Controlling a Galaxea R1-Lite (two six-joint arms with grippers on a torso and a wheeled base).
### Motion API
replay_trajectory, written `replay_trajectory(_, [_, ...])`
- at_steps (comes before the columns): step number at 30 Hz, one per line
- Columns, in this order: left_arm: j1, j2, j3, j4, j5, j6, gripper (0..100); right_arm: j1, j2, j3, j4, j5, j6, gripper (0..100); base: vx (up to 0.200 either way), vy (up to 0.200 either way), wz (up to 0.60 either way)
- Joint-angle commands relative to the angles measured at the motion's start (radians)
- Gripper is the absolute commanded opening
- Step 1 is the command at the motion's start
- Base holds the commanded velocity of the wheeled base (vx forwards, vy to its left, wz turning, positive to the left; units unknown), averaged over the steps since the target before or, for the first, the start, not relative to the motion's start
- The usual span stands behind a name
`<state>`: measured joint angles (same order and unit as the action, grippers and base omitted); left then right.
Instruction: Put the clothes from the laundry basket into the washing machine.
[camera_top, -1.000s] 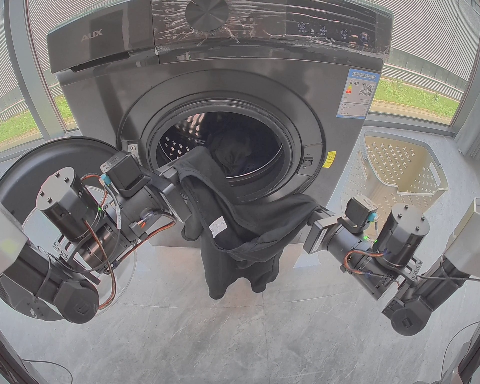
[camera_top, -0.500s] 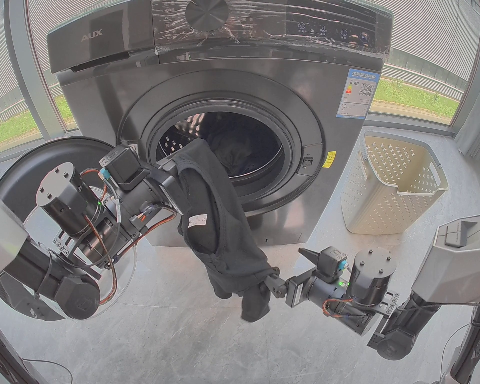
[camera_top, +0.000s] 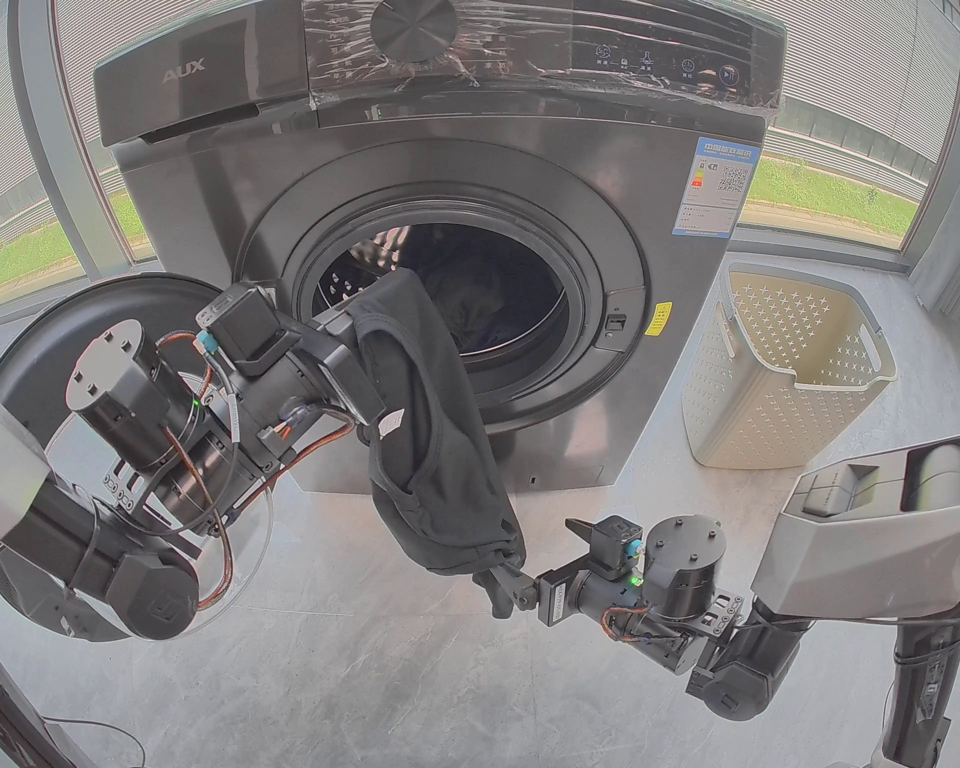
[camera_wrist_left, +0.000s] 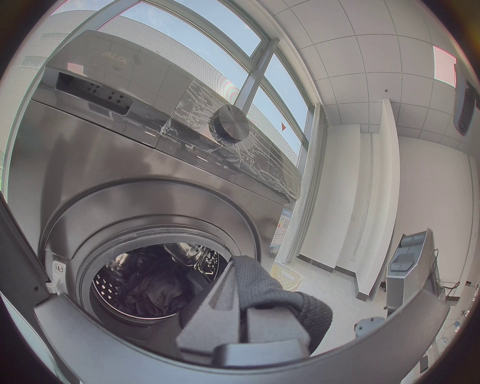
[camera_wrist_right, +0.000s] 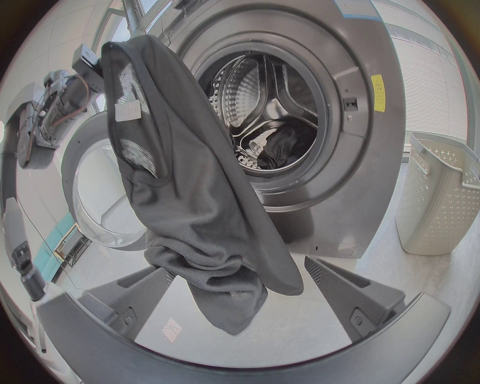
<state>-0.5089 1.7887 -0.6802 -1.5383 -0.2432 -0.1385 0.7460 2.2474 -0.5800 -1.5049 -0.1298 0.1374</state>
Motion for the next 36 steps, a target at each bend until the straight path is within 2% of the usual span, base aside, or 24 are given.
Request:
replay_trajectory(1, [-0.003,-0.015,-0.001,0.000,-0.001,-0.001,0,0.001,0.109,0.015,-0.009,-0.001,-0.001,100,0.000,0.000,0.00])
replay_trajectory(8, [-0.003,-0.015,-0.001,0.000,-0.001,-0.001,0,0.015,0.135,0.086,-0.024,0.001,0.007,100,0.000,0.000,0.00])
replay_trajectory(14, [-0.005,-0.015,-0.001,0.000,-0.001,-0.001,0,0.018,0.112,0.072,-0.026,0.015,0.008,100,0.000,0.000,0.00])
replay_trajectory(17, [-0.005,-0.015,0.001,0.000,-0.001,-0.001,0,0.026,0.089,0.037,-0.028,0.033,0.008,100,0.000,0.000,0.00])
replay_trajectory(21, [-0.005,-0.015,-0.001,0.000,-0.001,-0.001,0,0.044,0.052,-0.064,-0.021,0.048,0.002,100,0.000,0.000,0.00])
replay_trajectory(29, [-0.006,-0.028,-0.001,-0.002,-0.002,-0.001,0,0.052,0.121,-0.238,-0.008,0.050,-0.004,100,0.000,0.000,0.00])
replay_trajectory(33, [-0.020,-0.042,-0.001,-0.002,-0.004,-0.001,0,0.036,0.164,-0.330,0.026,0.052,-0.030,100,0.000,0.000,0.00])
replay_trajectory(36, [-0.022,-0.058,0.001,0.001,-0.005,-0.001,0,0.023,0.182,-0.382,0.043,0.052,-0.032,100,0.000,0.000,0.00])
